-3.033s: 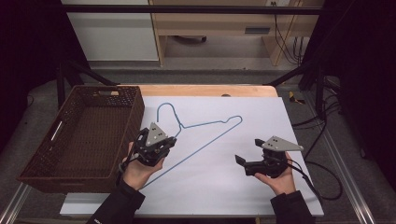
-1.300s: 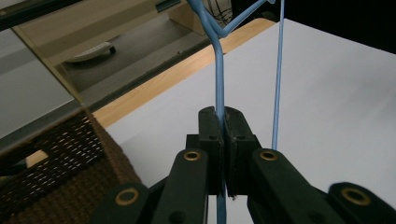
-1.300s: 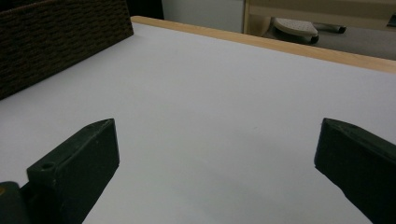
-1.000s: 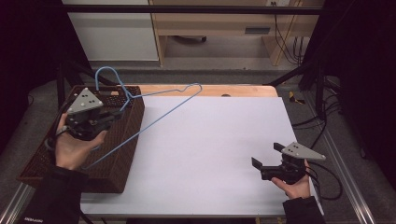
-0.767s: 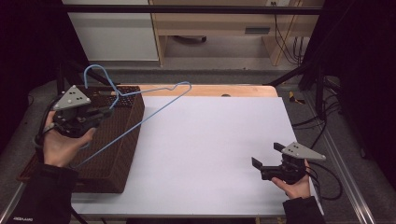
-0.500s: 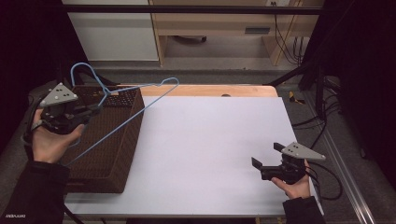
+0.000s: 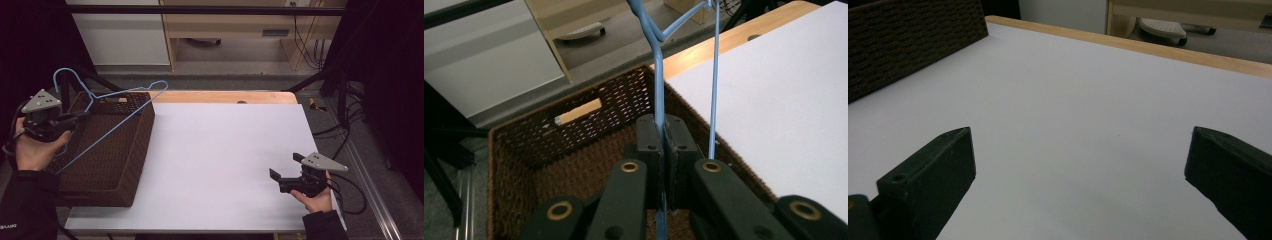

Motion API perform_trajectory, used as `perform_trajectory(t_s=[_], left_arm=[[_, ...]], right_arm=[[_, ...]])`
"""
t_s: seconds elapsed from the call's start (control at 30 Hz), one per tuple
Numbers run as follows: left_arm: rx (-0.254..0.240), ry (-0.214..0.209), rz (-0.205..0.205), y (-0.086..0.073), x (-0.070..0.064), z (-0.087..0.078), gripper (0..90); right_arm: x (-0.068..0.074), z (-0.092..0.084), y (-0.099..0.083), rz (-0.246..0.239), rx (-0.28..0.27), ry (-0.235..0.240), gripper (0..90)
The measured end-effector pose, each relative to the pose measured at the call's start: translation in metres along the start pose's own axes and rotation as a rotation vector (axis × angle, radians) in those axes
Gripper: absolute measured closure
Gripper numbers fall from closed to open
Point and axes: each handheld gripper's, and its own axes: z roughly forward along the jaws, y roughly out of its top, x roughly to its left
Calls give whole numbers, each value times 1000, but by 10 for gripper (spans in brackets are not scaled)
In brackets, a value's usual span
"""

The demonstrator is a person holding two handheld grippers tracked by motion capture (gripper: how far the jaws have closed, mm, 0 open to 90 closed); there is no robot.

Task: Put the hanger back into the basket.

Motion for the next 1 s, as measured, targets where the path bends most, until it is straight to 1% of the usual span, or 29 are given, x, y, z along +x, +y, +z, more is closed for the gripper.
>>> perform_trajectory(t_s=[0.07, 0.13, 0.2, 0.27, 0.37, 0.4, 0.6, 0.67, 0.7, 0.77, 0.9, 1.0], left_arm=[[8, 10, -13, -5, 7, 0, 872], [8, 26, -15, -9, 11, 1, 872], [18, 39, -20, -14, 16, 3, 871], [32, 45, -19, -19, 20, 4, 872], [39, 53, -19, -24, 26, 5, 872], [37, 59, -24, -25, 28, 6, 872], [65, 68, -35, -35, 39, 11, 872], [76, 80, -38, -38, 42, 14, 871], [80, 80, -44, -39, 43, 15, 872], [92, 87, -44, -43, 45, 18, 872], [115, 96, -39, -50, 45, 24, 872], [125, 92, -39, -55, 44, 28, 871]], right_arm=[[0, 0, 0, -3, -1, 2, 4], [-1, 0, 0, -3, 0, 0, 4], [-1, 1, 0, -3, 1, 0, 4], [-1, 1, -1, -4, 1, -1, 4], [-1, 1, -1, -2, 5, 1, 4], [-1, 1, -1, -5, 8, -1, 4], [-2, 3, -2, -7, 12, -1, 4], [-2, 3, -2, -5, 12, -3, 4], [-2, 3, -2, -7, 12, -2, 4], [-2, 3, -2, -3, 12, -4, 5], [-2, 4, -2, -2, 16, -2, 4], [-2, 4, -2, 1, 17, -2, 4]])
